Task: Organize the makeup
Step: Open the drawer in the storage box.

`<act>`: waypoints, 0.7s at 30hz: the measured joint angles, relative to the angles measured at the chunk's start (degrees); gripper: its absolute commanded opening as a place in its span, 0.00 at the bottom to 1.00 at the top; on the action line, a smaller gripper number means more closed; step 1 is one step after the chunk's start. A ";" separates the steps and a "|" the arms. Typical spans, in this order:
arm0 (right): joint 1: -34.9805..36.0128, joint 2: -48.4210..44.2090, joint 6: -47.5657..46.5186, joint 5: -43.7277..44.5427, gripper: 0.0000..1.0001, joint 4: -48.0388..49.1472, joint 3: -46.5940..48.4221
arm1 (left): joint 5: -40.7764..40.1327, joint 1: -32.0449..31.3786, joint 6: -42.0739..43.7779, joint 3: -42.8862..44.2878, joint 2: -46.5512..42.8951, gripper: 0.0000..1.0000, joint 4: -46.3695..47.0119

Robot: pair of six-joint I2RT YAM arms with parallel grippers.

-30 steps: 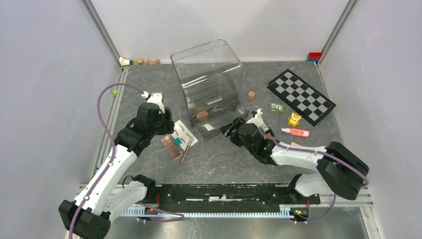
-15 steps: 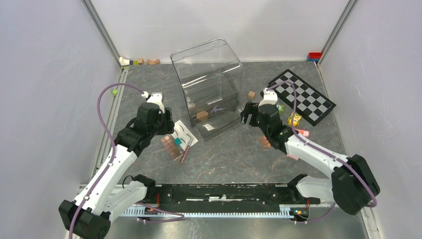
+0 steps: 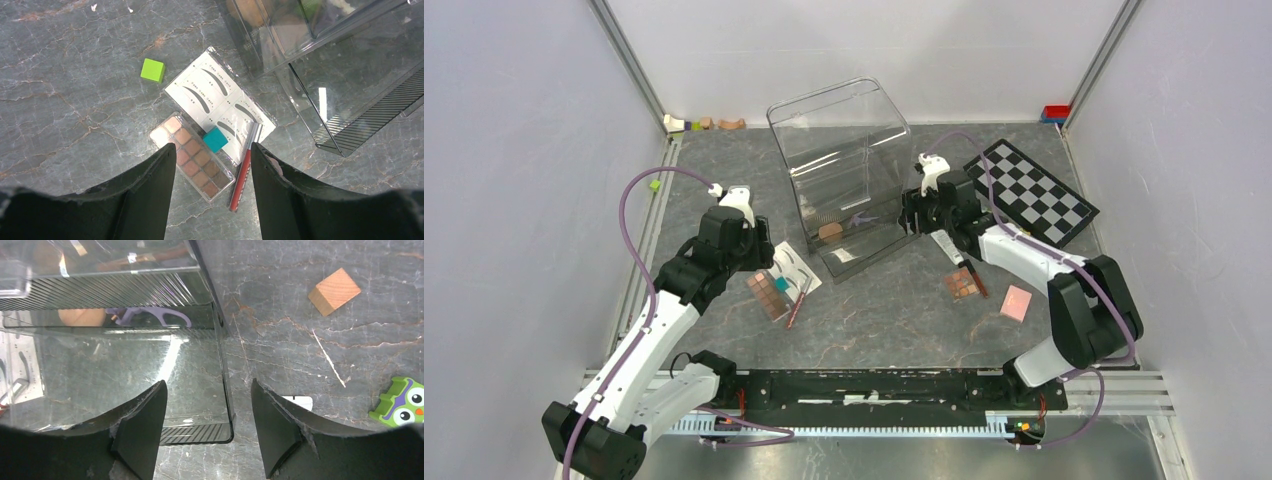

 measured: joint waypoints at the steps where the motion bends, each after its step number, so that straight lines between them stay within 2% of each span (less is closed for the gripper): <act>1: -0.15 0.46 -0.09 -0.13 0.63 -0.26 0.00 | 0.00 0.02 0.00 0.00 0.02 0.63 0.00; 6: -0.22 1.55 -0.48 -1.51 0.36 -0.48 -0.02 | 0.02 0.00 0.00 0.00 0.37 0.63 0.00; 8: -0.22 1.55 -0.79 -2.01 0.30 -0.44 -0.02 | 0.02 0.00 0.00 0.00 0.46 0.64 0.00; 17: -0.72 -1.81 0.09 -4.72 0.20 0.13 -4.33 | 0.02 0.02 0.00 0.00 0.46 0.63 0.00; 21: -0.81 -2.91 0.92 -6.60 0.25 0.81 -6.14 | 0.02 0.02 0.00 0.00 0.48 0.63 0.00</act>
